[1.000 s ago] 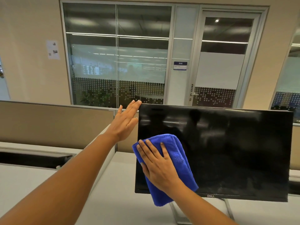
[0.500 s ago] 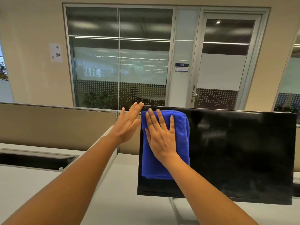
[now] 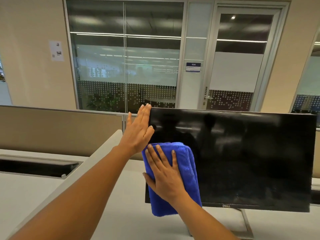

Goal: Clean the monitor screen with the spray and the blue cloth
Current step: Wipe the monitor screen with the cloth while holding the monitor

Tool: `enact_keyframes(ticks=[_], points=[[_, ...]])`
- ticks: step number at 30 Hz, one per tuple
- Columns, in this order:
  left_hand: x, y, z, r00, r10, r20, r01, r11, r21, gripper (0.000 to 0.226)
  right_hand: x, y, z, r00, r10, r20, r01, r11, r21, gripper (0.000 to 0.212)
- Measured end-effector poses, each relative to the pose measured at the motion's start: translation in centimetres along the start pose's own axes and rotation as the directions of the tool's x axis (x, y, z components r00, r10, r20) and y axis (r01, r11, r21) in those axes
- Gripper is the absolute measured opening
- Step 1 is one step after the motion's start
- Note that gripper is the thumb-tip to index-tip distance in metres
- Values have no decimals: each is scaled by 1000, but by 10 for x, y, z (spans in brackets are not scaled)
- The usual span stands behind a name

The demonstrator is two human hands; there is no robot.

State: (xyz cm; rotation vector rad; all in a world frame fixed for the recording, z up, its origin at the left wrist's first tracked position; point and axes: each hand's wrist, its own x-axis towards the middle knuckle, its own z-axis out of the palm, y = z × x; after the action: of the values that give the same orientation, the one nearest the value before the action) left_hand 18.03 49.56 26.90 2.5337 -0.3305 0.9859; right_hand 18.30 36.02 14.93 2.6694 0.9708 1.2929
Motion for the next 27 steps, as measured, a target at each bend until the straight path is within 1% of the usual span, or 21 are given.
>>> enact_keyframes(ticks=[4, 7, 10, 12, 14, 17, 20, 27], points=[[0, 0, 1, 1000, 1, -11, 0, 997, 77, 70, -29, 1, 10, 990, -125, 61, 129, 990, -58, 69], [1, 3, 0, 998, 7, -65, 7, 978, 209, 71, -42, 4, 11, 981, -176, 78, 182, 979, -86, 66], [4, 14, 2, 990, 71, -119, -33, 955, 293, 71, -45, 5, 9, 977, -201, 77, 209, 972, -110, 64], [6, 22, 7, 988, 129, -82, -97, 945, 313, 70, -44, 6, 8, 977, -201, 77, 209, 970, -122, 67], [8, 28, 12, 988, 147, -43, -128, 947, 295, 67, -44, 8, 7, 981, -182, 70, 190, 973, -129, 69], [9, 35, 16, 991, 121, -65, -107, 978, 176, 66, -46, 19, 5, 994, -107, 39, 111, 988, -111, 69], [10, 38, 15, 992, 103, -74, -94, 989, 112, 67, -50, 38, 2, 999, -35, 5, 35, 995, -93, 69], [9, 38, 13, 994, 98, -50, -93, 991, 92, 68, -61, 95, -13, 986, 152, -76, -155, 987, -46, 68]])
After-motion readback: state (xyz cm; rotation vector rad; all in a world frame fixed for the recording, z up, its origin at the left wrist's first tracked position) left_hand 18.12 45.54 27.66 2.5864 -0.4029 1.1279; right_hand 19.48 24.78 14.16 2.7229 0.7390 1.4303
